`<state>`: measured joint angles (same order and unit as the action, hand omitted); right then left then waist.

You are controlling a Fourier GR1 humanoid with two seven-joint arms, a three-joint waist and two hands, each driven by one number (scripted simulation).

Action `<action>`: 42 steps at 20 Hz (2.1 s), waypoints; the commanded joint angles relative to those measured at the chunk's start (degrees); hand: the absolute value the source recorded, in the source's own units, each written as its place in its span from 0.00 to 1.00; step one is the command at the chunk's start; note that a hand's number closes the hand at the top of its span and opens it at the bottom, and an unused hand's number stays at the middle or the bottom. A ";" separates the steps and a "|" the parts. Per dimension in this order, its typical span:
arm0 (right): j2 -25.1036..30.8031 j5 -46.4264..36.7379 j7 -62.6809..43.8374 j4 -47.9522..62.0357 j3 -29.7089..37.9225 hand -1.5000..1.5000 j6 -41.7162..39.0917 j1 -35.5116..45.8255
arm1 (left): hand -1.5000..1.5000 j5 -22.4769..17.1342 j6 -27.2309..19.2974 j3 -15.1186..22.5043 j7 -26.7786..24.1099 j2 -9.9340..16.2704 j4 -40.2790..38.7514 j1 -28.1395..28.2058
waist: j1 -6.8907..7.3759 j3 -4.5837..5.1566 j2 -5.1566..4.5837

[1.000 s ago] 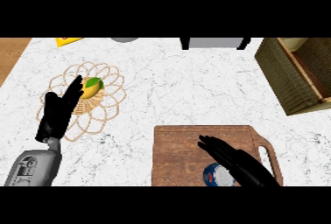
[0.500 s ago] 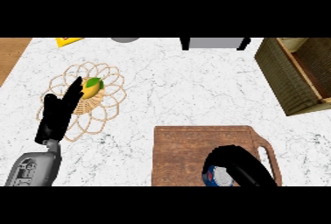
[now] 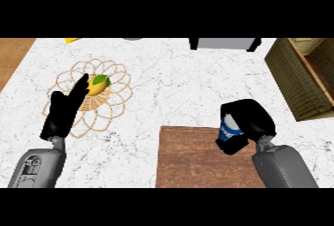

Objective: Pick the can from the cutting board and place it in the basket

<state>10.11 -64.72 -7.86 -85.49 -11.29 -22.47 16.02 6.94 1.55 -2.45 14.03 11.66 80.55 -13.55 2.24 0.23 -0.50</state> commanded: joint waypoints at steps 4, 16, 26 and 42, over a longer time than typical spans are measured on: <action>-2.54 -5.83 -8.13 13.63 1.82 1.00 -4.10 21.13 | 0.50 -1.36 0.64 -1.78 1.96 0.67 0.82 0.49 | -1.09 -0.22 0.37; -10.06 20.73 -22.69 -1.09 17.91 1.00 1.49 32.69 | 0.50 1.42 -1.98 -1.30 -2.14 -0.63 -3.22 0.73 | -2.13 -0.22 0.81; -5.53 23.37 -38.35 -5.24 26.87 1.00 -3.49 50.89 | 0.50 -0.02 -0.50 -1.53 1.34 -0.57 0.24 -0.37 | -2.06 -0.21 0.65; 19.50 13.42 -31.91 21.68 22.30 1.00 -9.05 64.22 | 0.50 0.53 0.48 -1.32 -4.08 -0.70 -2.15 2.45 | -1.00 -0.09 -0.11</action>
<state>25.12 -46.41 -42.09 -69.70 14.87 -31.11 79.82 7.80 1.15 -3.76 12.79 10.92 79.57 -12.50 0.65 0.07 -0.29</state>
